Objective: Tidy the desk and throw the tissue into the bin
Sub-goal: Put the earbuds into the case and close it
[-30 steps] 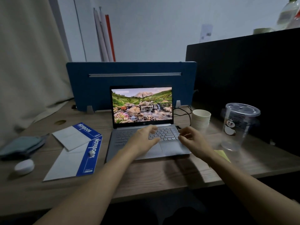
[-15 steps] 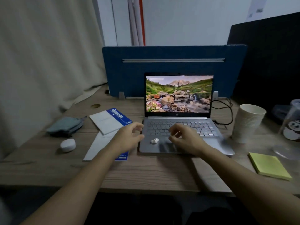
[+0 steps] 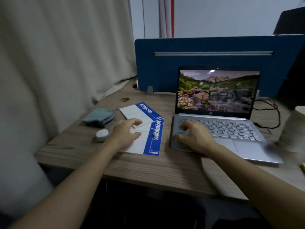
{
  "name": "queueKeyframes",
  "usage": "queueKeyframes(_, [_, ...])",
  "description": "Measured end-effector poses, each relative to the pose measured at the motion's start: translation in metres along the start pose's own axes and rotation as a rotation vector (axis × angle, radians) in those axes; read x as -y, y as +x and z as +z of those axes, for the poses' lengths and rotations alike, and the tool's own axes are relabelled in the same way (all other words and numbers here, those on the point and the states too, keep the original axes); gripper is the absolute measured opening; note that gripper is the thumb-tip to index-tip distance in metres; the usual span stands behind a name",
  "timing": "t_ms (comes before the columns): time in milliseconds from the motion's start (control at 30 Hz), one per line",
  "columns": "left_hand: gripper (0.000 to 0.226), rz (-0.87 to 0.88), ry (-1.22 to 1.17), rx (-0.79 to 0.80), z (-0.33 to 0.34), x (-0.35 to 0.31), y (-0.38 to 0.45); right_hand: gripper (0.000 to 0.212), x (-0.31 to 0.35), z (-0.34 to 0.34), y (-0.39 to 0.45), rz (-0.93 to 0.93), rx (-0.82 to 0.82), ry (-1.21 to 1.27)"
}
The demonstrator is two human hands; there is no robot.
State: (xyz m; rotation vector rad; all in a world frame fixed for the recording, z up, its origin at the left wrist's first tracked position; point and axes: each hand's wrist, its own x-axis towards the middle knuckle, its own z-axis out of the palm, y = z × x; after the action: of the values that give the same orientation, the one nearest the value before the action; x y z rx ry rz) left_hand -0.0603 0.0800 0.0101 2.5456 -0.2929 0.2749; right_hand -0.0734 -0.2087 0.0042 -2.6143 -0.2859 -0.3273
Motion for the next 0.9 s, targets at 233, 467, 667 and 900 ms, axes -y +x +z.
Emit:
queueKeyframes(233, [0.049, -0.152, -0.009, -0.062, -0.036, 0.064, -0.026, 0.034, 0.051, 0.027, 0.030, -0.074, 0.040, 0.145])
queueKeyframes(467, [0.056, -0.207, -0.013, -0.060, -0.045, 0.107, -0.038, 0.037, 0.089, 0.053, 0.037, -0.106, 0.138, 0.211])
queueKeyframes(667, [0.040, -0.133, -0.170, -0.105, -0.038, 0.108, -0.030, 0.034, 0.085, 0.051, 0.041, -0.068, 0.161, 0.289])
queueKeyframes(900, [0.051, -0.052, -0.635, 0.005, -0.020, 0.049, -0.007, 0.019, 0.068, 0.042, 0.043, -0.006, 0.234, 0.565])
